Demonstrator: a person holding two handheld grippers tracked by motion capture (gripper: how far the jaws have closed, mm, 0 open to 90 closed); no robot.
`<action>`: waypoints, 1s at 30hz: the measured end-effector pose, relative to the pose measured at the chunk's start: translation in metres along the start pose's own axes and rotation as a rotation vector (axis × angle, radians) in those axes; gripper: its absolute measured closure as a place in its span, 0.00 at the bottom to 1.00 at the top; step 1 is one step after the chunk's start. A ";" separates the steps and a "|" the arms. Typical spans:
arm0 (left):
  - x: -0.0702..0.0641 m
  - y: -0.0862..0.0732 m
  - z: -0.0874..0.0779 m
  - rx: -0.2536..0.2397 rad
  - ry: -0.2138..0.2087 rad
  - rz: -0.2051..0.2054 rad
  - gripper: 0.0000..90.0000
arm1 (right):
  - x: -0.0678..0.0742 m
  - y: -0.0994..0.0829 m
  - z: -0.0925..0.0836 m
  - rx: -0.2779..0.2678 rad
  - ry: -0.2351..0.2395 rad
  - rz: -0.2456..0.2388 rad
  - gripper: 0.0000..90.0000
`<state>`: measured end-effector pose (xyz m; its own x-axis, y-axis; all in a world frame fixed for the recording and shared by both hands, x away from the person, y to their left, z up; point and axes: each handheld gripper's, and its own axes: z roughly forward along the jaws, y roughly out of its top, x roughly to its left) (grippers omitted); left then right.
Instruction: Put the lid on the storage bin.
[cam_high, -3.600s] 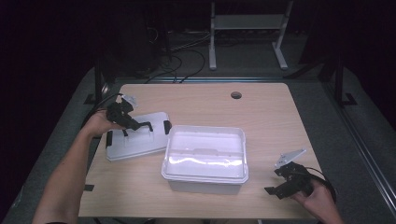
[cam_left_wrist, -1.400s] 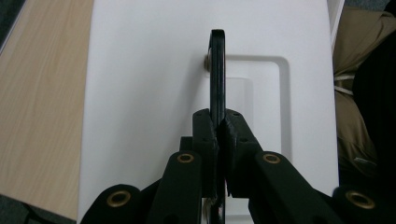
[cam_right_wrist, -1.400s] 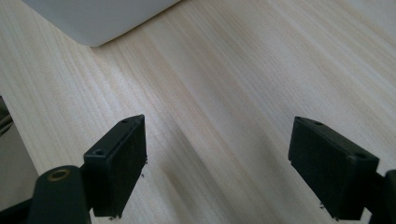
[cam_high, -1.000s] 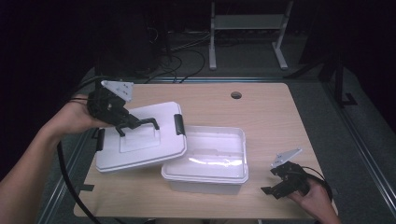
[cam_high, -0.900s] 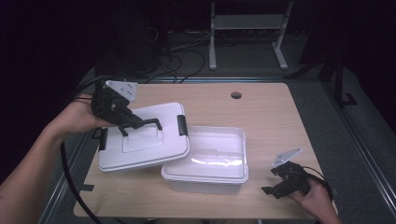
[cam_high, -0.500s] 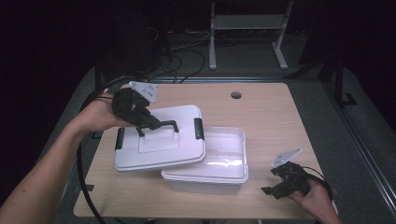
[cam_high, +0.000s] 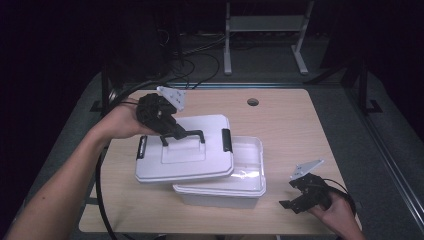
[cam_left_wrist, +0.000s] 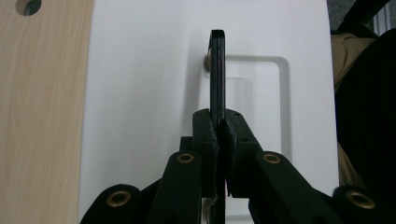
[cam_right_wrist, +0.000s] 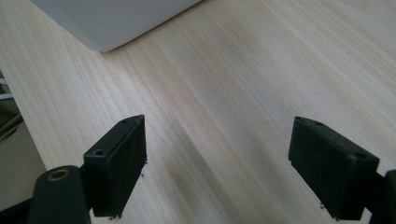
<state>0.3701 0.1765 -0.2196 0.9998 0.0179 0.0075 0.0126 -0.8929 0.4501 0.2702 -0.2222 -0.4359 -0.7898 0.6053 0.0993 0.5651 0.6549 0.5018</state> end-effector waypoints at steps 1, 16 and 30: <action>0.000 0.003 0.002 -0.002 -0.003 0.001 0.94 | 0.000 0.000 0.000 -0.003 0.000 0.001 0.21; -0.001 0.040 0.029 0.006 -0.042 0.045 0.94 | -0.001 -0.003 -0.003 -0.013 0.000 0.009 0.21; -0.002 0.066 0.061 0.040 -0.088 0.079 0.94 | 0.000 -0.005 -0.005 -0.015 -0.006 0.008 0.21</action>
<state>0.3699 0.0896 -0.2445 0.9952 -0.0907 -0.0375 -0.0670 -0.9071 0.4155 0.2665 -0.2276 -0.4340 -0.7839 0.6131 0.0977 0.5672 0.6432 0.5143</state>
